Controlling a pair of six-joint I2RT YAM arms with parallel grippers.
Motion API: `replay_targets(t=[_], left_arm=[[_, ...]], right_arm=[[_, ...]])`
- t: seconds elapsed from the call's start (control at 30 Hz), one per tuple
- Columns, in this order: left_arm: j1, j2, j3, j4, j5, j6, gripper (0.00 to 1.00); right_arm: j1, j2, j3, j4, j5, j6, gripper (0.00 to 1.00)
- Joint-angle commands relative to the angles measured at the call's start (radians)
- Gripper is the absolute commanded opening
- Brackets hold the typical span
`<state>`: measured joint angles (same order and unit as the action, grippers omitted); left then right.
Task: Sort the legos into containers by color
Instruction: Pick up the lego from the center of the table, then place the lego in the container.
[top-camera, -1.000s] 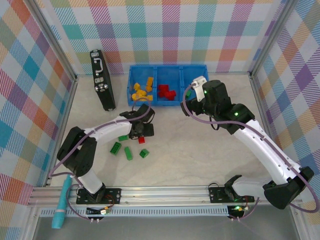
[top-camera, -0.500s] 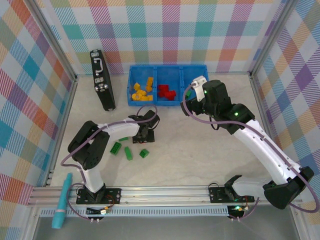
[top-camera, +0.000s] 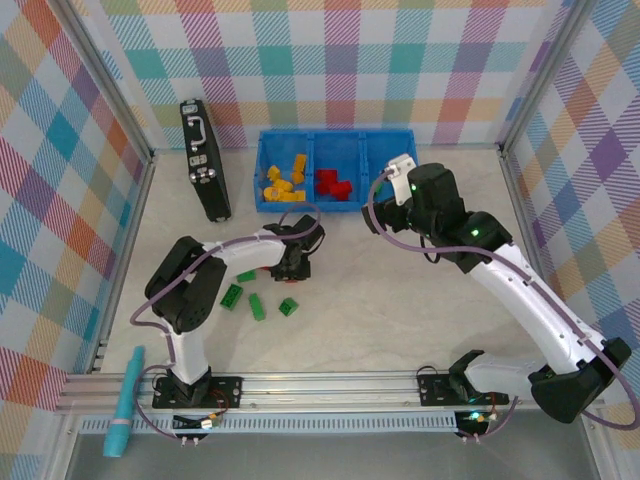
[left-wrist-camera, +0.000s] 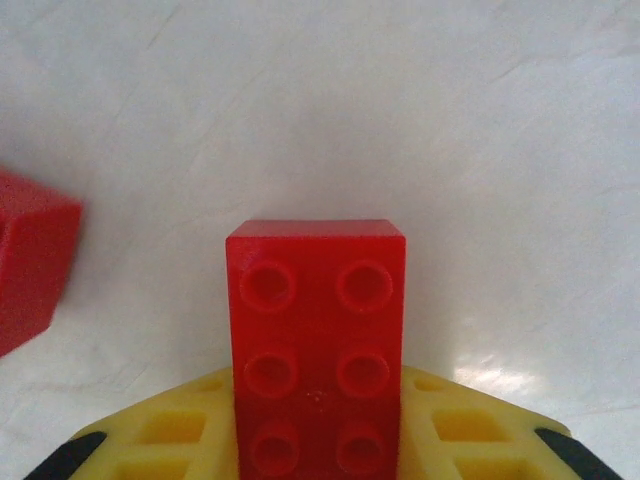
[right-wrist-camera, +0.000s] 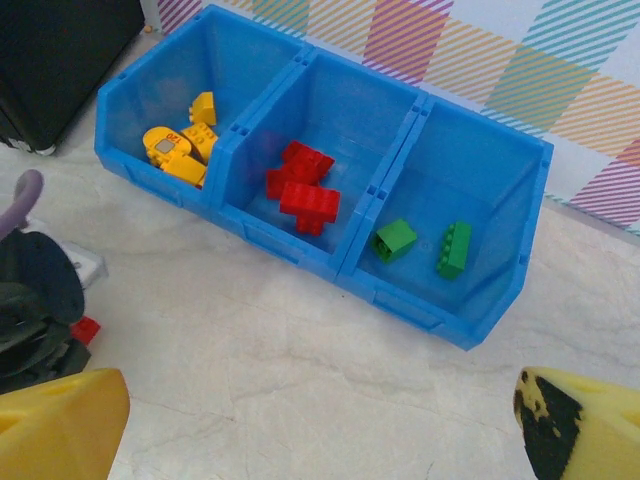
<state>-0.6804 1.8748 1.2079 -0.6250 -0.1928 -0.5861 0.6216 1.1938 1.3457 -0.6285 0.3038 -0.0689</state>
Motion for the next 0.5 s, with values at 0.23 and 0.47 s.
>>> replay_targets(t=[0.23, 0.47], left_arm=[[-0.012, 0.087, 0.482, 0.062, -0.06, 0.198, 0.31], [-0.005, 0.217, 0.701, 0.274, -0.12, 0.222, 0.31]], right_arm=[[0.0, -0.042, -0.018, 0.038, -0.003, -0.011, 0.99], [0.001, -0.072, -0.058, 0.076, 0.003, -0.02, 0.99]])
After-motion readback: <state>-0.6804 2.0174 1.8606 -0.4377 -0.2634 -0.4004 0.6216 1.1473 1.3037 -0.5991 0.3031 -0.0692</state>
